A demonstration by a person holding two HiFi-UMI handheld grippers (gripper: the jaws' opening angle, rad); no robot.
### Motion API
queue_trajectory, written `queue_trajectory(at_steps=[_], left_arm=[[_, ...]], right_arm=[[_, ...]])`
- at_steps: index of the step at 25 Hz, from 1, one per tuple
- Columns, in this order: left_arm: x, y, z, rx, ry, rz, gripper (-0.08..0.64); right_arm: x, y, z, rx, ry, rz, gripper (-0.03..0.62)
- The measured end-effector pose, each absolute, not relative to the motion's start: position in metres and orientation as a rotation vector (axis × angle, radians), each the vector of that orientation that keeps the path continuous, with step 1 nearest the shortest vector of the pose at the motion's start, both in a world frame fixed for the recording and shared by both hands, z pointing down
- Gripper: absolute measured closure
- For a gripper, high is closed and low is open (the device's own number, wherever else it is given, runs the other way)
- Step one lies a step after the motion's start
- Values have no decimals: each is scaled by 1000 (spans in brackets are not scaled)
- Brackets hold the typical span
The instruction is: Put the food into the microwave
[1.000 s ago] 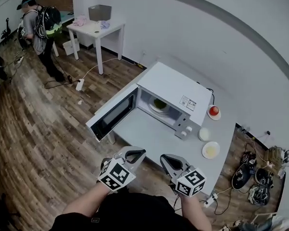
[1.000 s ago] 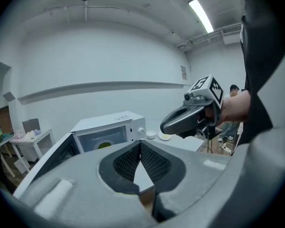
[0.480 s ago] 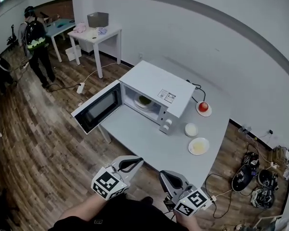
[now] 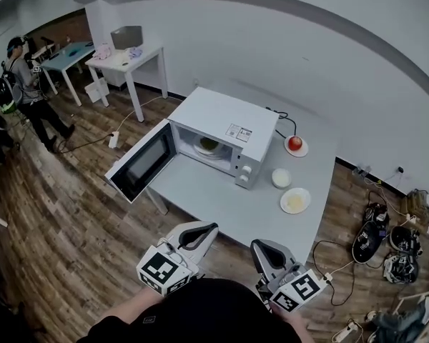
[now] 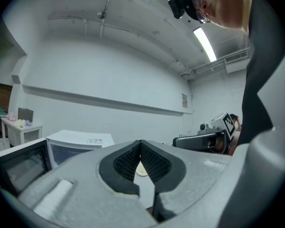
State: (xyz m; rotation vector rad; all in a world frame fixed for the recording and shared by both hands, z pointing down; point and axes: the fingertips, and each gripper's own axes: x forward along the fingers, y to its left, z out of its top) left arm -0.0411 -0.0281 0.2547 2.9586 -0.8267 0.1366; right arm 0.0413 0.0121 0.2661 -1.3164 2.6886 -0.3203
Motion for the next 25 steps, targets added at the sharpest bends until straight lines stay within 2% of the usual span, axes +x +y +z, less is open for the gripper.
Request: queue_trajectory(at_steps=[25], left_arm=[[-68,-36,260,2958,-839,108,551]], right_arm=[[14,5,284,-1373,2727,-368,578]])
